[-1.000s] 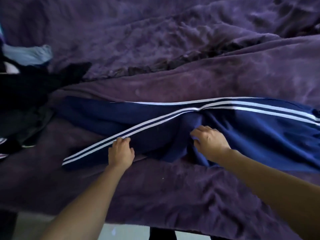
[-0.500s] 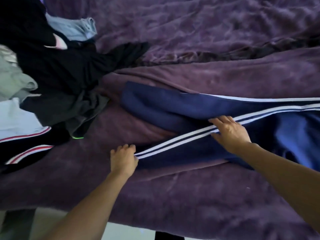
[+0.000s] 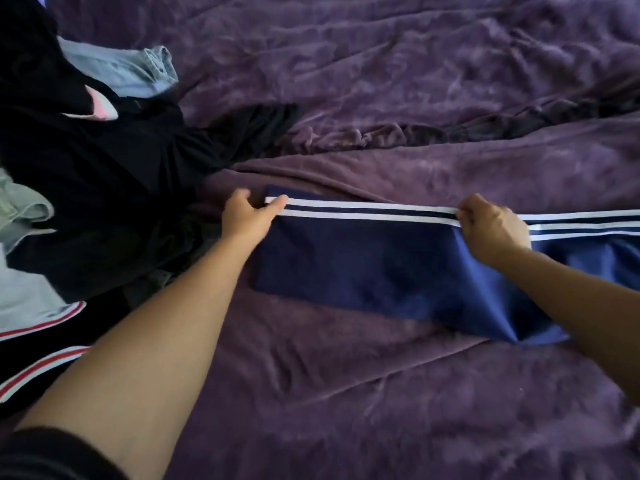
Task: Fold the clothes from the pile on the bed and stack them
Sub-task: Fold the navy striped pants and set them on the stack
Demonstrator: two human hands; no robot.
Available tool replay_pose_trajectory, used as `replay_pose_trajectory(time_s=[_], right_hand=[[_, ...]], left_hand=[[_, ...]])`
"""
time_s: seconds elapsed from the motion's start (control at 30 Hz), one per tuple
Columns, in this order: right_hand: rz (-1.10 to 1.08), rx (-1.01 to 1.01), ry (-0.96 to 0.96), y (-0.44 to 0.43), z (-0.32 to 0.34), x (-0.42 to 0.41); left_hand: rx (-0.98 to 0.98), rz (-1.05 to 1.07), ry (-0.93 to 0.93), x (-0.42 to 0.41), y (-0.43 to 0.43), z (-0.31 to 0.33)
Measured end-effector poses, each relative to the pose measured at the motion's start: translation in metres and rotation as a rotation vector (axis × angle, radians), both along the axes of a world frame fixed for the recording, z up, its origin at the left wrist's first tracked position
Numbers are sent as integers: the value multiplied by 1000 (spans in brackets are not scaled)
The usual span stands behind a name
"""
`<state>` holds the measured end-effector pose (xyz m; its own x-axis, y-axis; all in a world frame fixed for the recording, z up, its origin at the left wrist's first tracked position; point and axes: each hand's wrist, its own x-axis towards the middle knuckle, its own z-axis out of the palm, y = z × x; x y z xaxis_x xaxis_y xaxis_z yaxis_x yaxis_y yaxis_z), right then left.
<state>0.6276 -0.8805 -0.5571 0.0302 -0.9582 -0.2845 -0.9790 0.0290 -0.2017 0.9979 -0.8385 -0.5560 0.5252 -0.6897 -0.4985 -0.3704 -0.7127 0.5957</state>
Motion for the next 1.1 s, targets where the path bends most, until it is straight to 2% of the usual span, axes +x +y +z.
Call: replay_pose_trajectory(time_s=[0.07,0.13,0.23,0.3,0.37,0.43,0.53,0.6,0.67,0.73,0.87,0.97,1.1], right_hand=[[11,64,-5,3,-6,6],[38,145,1,12,-11,14],[-5,152,-5,21,-16,20],[-64,75,-40,17,-14,24],[-92,-17,-104,8,-9,31],[-29,-134,-170,7,-2,39],[221,-274,-143,33,-1,48],[391,-212,-52,60,-12,50],[477,2,89,78,-31,48],[438,162,178,80,-50,46],[419,239,181,71,-63,48],[324,255,30,69,-45,34],[17,86,-115,71,-8,-29]], left_hand=[[168,47,190,-4,1,-14],[181,-36,257,-12,14,-23],[32,-44,318,-18,29,-21],[-135,45,413,-12,34,-10],[-160,99,462,-1,41,1],[-12,75,355,10,54,2],[207,31,18,20,69,-5],[159,26,-116,18,67,-3],[-27,-34,-174,12,59,3],[-214,-154,-233,1,51,13],[-388,-413,-241,-35,32,57],[-350,-559,-233,-74,19,88],[-206,-718,-258,-170,5,112]])
